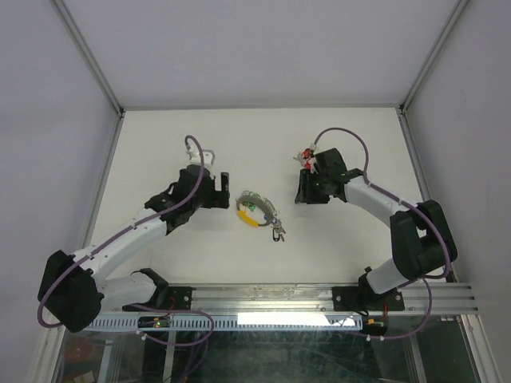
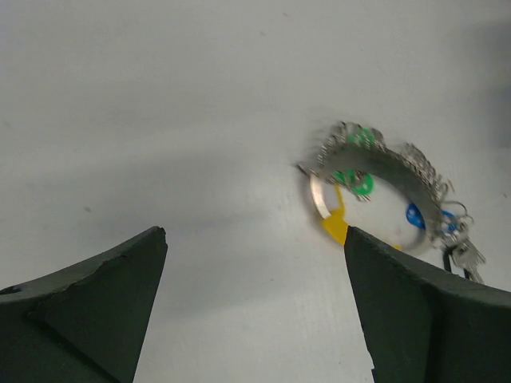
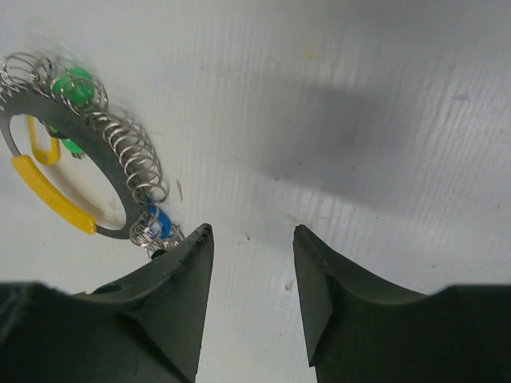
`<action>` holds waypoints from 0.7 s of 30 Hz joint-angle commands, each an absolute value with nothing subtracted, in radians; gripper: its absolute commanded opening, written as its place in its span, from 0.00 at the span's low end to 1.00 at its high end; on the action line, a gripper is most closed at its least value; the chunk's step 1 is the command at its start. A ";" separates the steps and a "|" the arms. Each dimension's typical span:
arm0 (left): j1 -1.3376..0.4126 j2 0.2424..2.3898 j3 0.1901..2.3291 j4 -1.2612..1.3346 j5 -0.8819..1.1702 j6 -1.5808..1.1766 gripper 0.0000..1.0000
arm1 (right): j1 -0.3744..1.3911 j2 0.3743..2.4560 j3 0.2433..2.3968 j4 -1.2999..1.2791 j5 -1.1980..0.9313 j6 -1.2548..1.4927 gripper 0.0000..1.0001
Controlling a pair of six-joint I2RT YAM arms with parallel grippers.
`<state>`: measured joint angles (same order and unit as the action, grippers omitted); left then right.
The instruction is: Put the keys on the keyring
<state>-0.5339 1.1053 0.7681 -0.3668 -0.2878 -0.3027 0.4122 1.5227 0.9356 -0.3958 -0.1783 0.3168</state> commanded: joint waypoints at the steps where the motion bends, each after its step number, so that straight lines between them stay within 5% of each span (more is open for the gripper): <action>1: -0.658 1.192 0.788 -0.285 -0.287 -0.446 0.91 | 0.414 1.453 0.905 -0.361 -0.239 0.349 0.47; 21: -0.813 1.633 0.931 -0.312 -0.406 -0.650 0.80 | 0.411 1.380 0.846 -0.360 -0.220 0.338 0.47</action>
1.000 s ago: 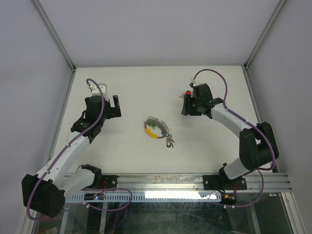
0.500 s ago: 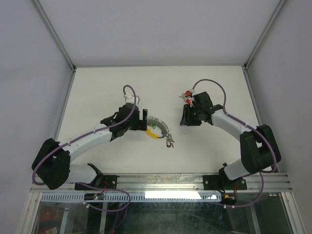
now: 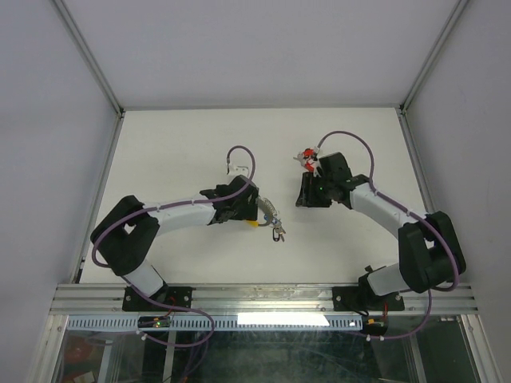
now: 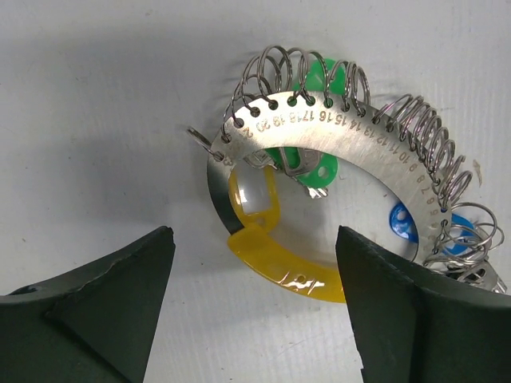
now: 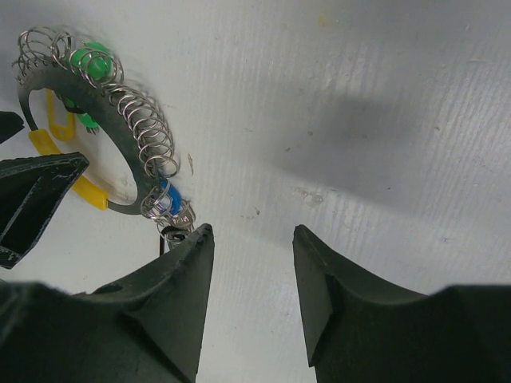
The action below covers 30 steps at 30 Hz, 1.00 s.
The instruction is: Put the keys on the keyring
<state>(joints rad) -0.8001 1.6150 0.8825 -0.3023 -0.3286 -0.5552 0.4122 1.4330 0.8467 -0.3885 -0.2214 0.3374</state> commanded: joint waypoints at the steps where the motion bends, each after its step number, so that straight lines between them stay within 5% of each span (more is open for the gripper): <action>1: -0.815 1.642 0.939 -0.324 -0.420 -0.663 0.79 | 0.411 1.377 0.844 -0.359 -0.220 0.336 0.47; 10: -0.847 1.737 1.015 -0.434 -0.518 -0.729 0.66 | 0.400 1.336 0.821 -0.370 -0.200 0.331 0.47; 20: -0.859 1.734 1.004 -0.426 -0.524 -0.744 0.33 | 0.368 1.251 0.816 -0.380 -0.135 0.350 0.47; 30: -0.859 1.693 0.967 -0.348 -0.486 -0.703 0.12 | 0.365 1.215 0.782 -0.336 -0.178 0.383 0.47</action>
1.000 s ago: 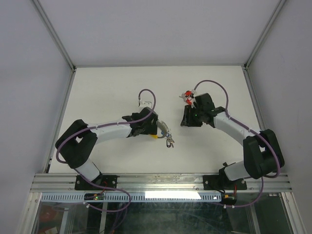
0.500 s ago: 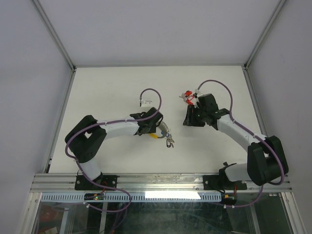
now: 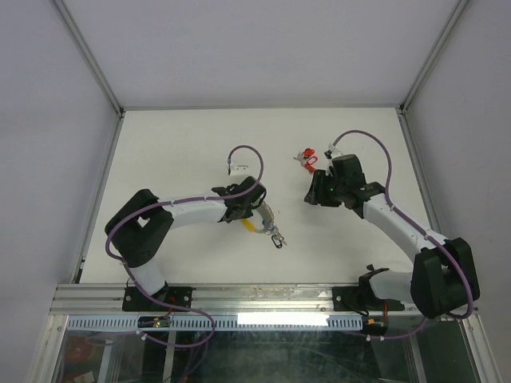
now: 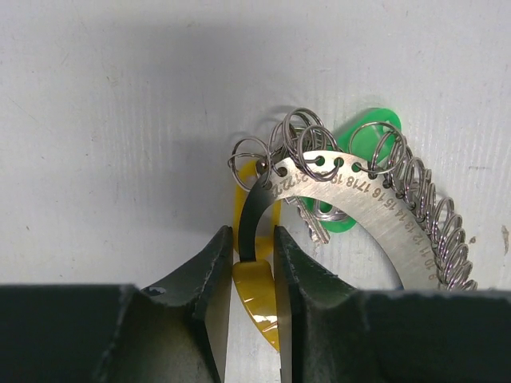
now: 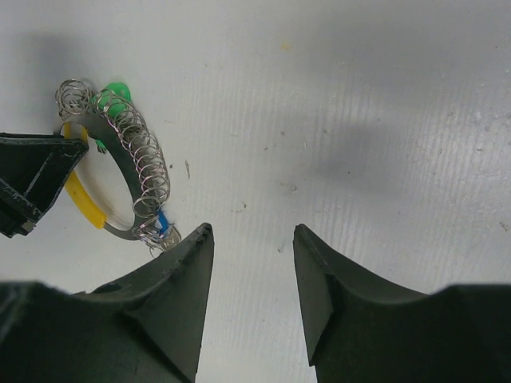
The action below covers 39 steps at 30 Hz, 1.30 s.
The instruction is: Put the keys on the keyring
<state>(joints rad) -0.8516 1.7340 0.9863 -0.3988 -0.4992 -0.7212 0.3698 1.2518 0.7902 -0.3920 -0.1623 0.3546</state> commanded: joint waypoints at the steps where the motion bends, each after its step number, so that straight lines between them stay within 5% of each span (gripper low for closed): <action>1: -0.858 1.688 0.959 -0.335 -0.479 -0.696 0.10 | 0.365 1.210 0.778 -0.331 -0.181 0.385 0.47; 6: -0.848 1.637 0.921 -0.254 -0.428 -0.658 0.00 | 0.366 1.177 0.756 -0.309 -0.214 0.389 0.48; 27: -0.764 1.326 0.700 0.146 -0.178 -0.544 0.00 | 0.366 0.974 0.632 -0.122 -0.456 0.379 0.47; 39: -0.710 1.142 0.747 0.151 -0.115 -0.546 0.00 | 0.367 0.768 0.615 -0.004 -0.487 0.318 0.49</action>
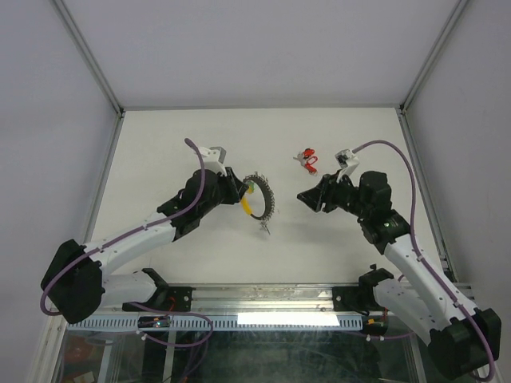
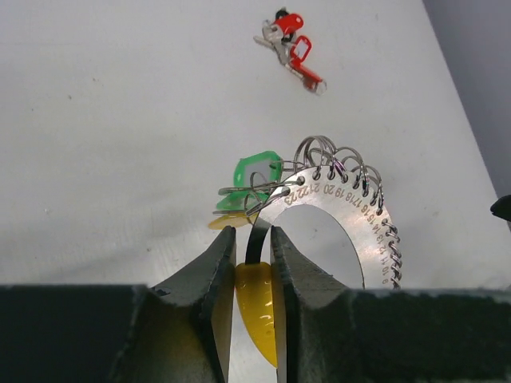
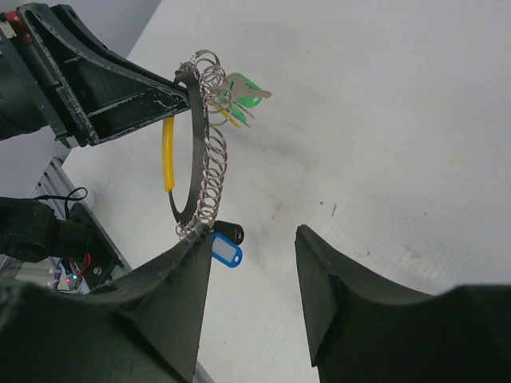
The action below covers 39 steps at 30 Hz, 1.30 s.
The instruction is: Put the keys on the keyring
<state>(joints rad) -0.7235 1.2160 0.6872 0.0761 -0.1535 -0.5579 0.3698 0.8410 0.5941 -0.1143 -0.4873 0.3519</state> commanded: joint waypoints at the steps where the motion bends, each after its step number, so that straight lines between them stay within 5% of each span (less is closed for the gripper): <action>1: -0.710 1.132 0.757 0.143 -0.118 -0.542 0.00 | 0.367 0.752 0.616 0.013 -0.475 0.319 0.50; 7: -0.699 1.086 0.784 0.132 -0.110 -0.555 0.00 | 0.367 0.740 0.613 0.110 -0.502 0.304 0.51; 16: -0.681 1.076 0.764 0.155 -0.097 -0.566 0.00 | 0.367 0.761 0.581 0.110 -0.412 0.309 0.34; 20: -0.657 1.104 0.755 0.098 -0.106 -0.575 0.00 | 0.367 0.783 0.596 0.026 -0.317 0.306 0.35; 24: -0.644 1.160 0.759 0.023 -0.137 -0.587 0.28 | 0.367 0.860 0.653 -0.124 -0.237 0.291 0.36; 28: -0.643 1.259 0.818 -0.084 -0.187 -0.559 0.46 | 0.368 0.894 0.664 -0.142 -0.240 0.314 0.37; 39: -0.644 1.560 0.985 -0.133 -0.050 -0.232 0.46 | 0.367 0.937 0.659 -0.176 -0.270 0.360 0.37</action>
